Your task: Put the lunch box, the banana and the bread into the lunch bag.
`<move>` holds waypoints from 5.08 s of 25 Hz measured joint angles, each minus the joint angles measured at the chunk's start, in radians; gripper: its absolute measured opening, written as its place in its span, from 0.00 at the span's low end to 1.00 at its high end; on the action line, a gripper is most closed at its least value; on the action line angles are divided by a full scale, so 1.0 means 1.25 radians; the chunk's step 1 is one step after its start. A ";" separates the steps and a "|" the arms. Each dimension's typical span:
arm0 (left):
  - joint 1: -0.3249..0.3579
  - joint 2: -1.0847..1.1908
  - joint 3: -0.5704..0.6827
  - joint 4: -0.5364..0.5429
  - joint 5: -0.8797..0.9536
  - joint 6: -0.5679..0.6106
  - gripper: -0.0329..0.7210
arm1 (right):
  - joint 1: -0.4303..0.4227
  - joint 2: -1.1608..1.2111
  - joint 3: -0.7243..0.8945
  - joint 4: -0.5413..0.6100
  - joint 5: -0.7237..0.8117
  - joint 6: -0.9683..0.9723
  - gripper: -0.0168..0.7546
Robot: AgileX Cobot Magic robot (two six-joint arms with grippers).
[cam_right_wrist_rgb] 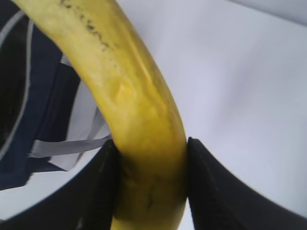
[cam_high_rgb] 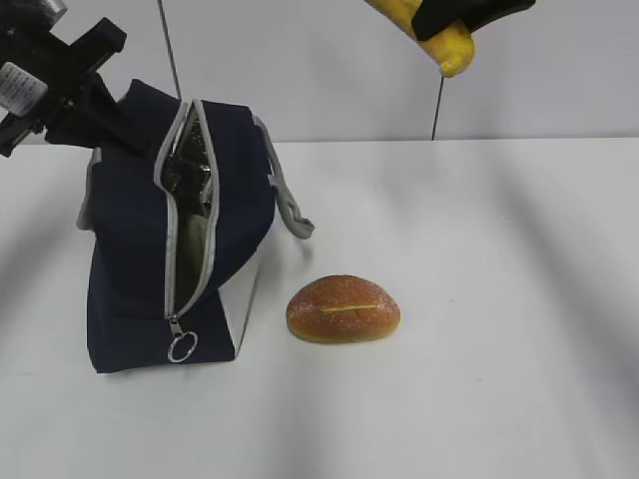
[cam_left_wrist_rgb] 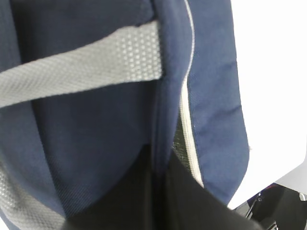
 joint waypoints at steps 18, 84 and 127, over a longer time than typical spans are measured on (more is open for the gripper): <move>0.004 0.000 0.000 -0.016 -0.010 0.000 0.04 | 0.153 -0.039 0.224 0.232 -0.004 0.193 0.42; 0.006 0.000 0.000 -0.018 0.027 0.004 0.04 | 0.335 -0.021 0.249 -0.269 -0.015 0.032 0.75; 0.006 0.000 0.000 -0.018 0.027 0.042 0.04 | 0.271 0.061 0.554 -0.089 -0.397 -0.589 0.82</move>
